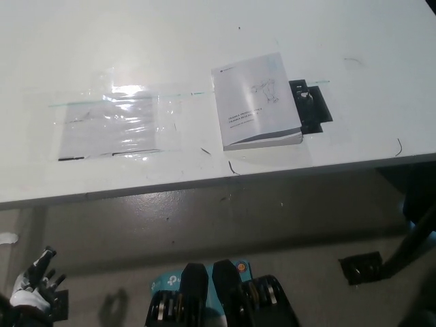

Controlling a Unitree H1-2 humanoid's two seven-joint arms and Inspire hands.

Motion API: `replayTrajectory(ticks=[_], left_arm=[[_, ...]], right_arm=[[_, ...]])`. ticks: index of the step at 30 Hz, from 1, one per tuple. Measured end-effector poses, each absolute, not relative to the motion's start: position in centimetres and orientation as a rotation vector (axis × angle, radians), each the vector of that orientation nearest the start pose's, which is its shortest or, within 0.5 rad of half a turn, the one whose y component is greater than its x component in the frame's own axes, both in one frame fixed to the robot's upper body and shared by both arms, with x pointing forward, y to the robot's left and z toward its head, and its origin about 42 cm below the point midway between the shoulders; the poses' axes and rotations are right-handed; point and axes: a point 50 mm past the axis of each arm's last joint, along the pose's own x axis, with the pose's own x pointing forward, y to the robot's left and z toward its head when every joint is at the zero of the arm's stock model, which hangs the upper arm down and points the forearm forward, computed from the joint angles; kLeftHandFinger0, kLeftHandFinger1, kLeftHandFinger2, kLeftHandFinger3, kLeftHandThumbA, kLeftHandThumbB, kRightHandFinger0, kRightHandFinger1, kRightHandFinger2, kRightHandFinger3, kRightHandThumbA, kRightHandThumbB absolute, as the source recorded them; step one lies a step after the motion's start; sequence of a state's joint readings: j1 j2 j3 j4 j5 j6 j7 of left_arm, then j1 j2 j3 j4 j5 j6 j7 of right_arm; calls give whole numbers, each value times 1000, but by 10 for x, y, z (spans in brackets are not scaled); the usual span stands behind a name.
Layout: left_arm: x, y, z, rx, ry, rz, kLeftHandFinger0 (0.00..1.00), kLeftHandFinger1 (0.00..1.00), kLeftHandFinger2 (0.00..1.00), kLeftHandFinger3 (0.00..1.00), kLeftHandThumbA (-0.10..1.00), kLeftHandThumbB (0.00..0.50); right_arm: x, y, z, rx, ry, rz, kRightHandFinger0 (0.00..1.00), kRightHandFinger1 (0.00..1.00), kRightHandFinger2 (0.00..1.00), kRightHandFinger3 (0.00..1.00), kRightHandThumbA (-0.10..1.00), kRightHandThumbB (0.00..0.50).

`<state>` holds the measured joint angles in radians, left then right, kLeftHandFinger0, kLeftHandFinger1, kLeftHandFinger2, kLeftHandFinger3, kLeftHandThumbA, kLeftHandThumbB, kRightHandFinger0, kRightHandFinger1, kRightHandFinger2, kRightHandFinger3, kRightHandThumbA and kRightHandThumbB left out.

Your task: The robot uses its right hand to slide under the cover of the book kept in the middle of the desk and open it

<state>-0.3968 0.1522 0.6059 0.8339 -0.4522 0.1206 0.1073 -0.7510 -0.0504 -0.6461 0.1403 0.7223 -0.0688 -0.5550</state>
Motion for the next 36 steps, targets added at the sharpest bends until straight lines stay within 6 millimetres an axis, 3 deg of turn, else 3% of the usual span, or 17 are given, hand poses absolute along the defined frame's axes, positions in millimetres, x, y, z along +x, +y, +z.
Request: replayTrajectory(ticks=[1, 5, 7, 11, 13, 17, 20, 22, 24, 27, 29, 32, 34, 36], left_arm=[[350, 367, 4, -641, 428, 641, 1000, 1000, 1000, 1000, 513, 0], [349, 368, 4, -639, 430, 642, 1000, 1000, 1000, 1000, 541, 0], [347, 368, 3, -638, 432, 643, 1000, 1000, 1000, 1000, 503, 0], [345, 368, 1, -642, 438, 647, 1000, 1000, 1000, 1000, 543, 0], [345, 368, 2, -643, 439, 646, 1000, 1000, 1000, 1000, 512, 0], [345, 369, 3, -642, 437, 644, 1000, 1000, 1000, 1000, 571, 0], [342, 368, 1, -638, 446, 646, 1000, 1000, 1000, 1000, 574, 0], [342, 368, 0, -638, 449, 653, 1000, 1000, 1000, 1000, 494, 0], [342, 369, 0, -638, 450, 655, 1000, 1000, 1000, 1000, 493, 0], [341, 368, 0, -639, 449, 653, 1000, 1000, 1000, 1000, 572, 0], [341, 368, 0, -636, 451, 651, 1000, 1000, 1000, 1000, 518, 0], [341, 368, 0, -635, 451, 649, 1000, 1000, 1000, 1000, 579, 0], [341, 368, -1, -633, 453, 647, 1000, 1000, 1000, 1000, 519, 0], [341, 367, -2, -636, 455, 647, 1000, 1000, 1000, 1000, 573, 0]], right_arm=[[439, -338, 298, 1100, -501, -685, 856, 923, 1000, 1000, 657, 51], [444, -312, 291, 1086, -422, -585, 860, 929, 1000, 1000, 657, 34], [445, -300, 285, 1084, -382, -555, 896, 959, 1000, 1000, 680, 40], [448, -264, 271, 1079, -278, -461, 856, 916, 1000, 1000, 714, 16], [451, -246, 265, 1075, -225, -413, 858, 942, 1000, 1000, 714, 17], [458, -220, 254, 1062, -139, -341, 837, 944, 1000, 1000, 732, 0], [462, -206, 246, 1045, -85, -296, 862, 955, 1000, 1000, 763, 0], [465, -199, 240, 1034, -56, -271, 860, 931, 1000, 1000, 759, 7], [467, -191, 235, 1024, -24, -248, 824, 900, 1000, 1000, 766, 0], [468, -183, 230, 1013, 8, -219, 842, 924, 1000, 1000, 777, 0], [469, -179, 227, 1006, 26, -204, 841, 937, 1000, 1000, 782, 0], [470, -173, 226, 999, 38, -183, 835, 951, 1000, 1000, 770, 0], [472, -170, 224, 997, 50, -175, 841, 953, 1000, 1000, 778, 0], [474, -167, 221, 997, 65, -166, 895, 953, 1000, 1000, 782, 0]])
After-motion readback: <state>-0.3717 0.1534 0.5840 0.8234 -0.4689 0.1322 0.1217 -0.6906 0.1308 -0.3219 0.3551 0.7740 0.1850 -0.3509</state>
